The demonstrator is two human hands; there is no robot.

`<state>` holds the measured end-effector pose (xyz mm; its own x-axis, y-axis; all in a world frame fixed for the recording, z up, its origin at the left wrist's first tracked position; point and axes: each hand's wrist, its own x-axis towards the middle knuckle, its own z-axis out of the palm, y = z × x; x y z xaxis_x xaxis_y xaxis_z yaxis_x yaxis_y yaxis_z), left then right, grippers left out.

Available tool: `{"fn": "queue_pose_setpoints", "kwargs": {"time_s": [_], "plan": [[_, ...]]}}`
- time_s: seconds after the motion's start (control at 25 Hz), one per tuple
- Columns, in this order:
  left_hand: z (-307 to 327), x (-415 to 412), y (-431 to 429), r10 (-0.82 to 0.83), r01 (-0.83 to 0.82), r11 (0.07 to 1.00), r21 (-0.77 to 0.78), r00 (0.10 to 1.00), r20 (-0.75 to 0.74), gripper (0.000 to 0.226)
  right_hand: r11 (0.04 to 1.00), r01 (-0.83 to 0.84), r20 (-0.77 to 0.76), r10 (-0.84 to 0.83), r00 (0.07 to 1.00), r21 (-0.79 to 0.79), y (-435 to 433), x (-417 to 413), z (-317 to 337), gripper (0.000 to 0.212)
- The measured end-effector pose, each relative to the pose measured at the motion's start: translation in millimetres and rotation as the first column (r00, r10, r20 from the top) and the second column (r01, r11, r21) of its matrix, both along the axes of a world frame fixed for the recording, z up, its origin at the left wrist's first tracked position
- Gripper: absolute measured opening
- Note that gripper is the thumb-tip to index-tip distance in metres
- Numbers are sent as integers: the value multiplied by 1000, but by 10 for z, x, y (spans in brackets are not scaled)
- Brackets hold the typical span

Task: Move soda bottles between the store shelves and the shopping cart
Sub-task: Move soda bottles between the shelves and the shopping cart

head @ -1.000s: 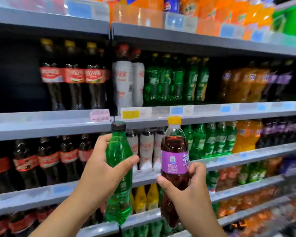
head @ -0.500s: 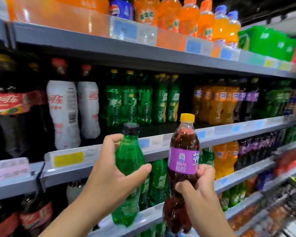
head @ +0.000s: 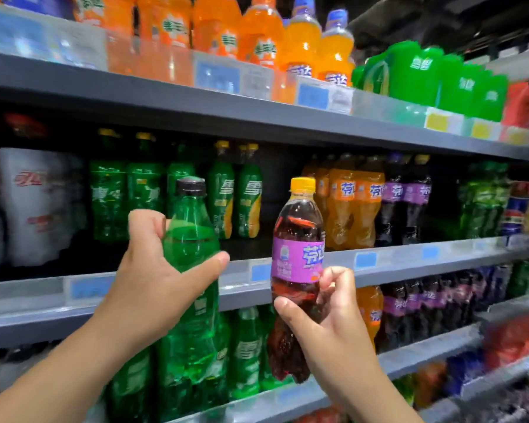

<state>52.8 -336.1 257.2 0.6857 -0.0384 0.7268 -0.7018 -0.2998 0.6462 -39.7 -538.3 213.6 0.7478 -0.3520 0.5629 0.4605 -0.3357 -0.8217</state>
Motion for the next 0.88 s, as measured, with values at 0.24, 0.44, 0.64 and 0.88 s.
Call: {"fn": "queue_pose_setpoints", "kwargs": {"time_s": [0.24,0.44,0.64,0.88], "plan": [[157,2,-886,-28,30,995,-95,999,26,65,995,-21,68,28,997,-96,-958,6,193,49],[282,-15,-1306,-146,153,979,-132,988,58,66,995,57,113,-47,993,-86,-1334,-20,334,48],[405,36,-1582,-260,268,957,-113,963,74,60,994,101,160,-95,983,-29,-1606,-45,384,44],[387,-48,-1968,-240,248,968,-38,958,157,52,992,120,199,-123,972,27,-2184,-164,439,46]]}}
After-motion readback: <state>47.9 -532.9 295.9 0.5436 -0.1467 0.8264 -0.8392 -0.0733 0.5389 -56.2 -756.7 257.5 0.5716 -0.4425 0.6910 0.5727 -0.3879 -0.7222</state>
